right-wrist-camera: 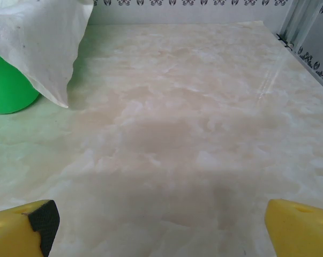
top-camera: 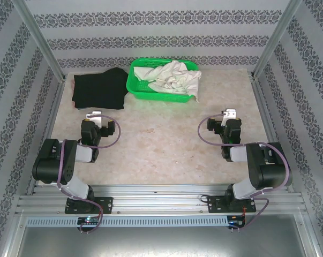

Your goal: Fold and stack the t-shirts

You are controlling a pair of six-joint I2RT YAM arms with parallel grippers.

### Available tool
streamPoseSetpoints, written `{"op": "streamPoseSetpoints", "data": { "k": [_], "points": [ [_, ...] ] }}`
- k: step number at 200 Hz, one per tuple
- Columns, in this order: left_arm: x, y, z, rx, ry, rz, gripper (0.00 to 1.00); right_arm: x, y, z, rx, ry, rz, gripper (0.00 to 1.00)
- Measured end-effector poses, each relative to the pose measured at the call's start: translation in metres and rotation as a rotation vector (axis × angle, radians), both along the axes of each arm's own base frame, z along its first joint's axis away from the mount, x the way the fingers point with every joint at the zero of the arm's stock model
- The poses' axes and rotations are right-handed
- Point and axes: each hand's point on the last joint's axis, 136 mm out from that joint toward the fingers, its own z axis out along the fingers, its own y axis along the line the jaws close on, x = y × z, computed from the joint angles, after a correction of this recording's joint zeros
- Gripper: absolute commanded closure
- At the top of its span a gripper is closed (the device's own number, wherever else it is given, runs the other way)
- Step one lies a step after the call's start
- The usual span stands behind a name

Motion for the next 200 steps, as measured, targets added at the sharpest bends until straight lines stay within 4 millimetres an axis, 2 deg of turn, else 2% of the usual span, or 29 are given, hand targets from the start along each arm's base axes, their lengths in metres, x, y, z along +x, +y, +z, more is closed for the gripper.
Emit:
{"op": "streamPoseSetpoints", "data": {
  "k": [181,200],
  "points": [
    [0.0006,0.0004,-0.0006,-0.003,0.009,0.001,0.0,-0.0001,0.0001,0.0003,0.0,0.001,0.0,0.02],
    [-0.002,-0.0023,0.0085,0.002,0.055,0.0,0.0,-0.0011,-0.0001,0.0098,0.009,0.059,-0.006,0.02]
  ]
}}
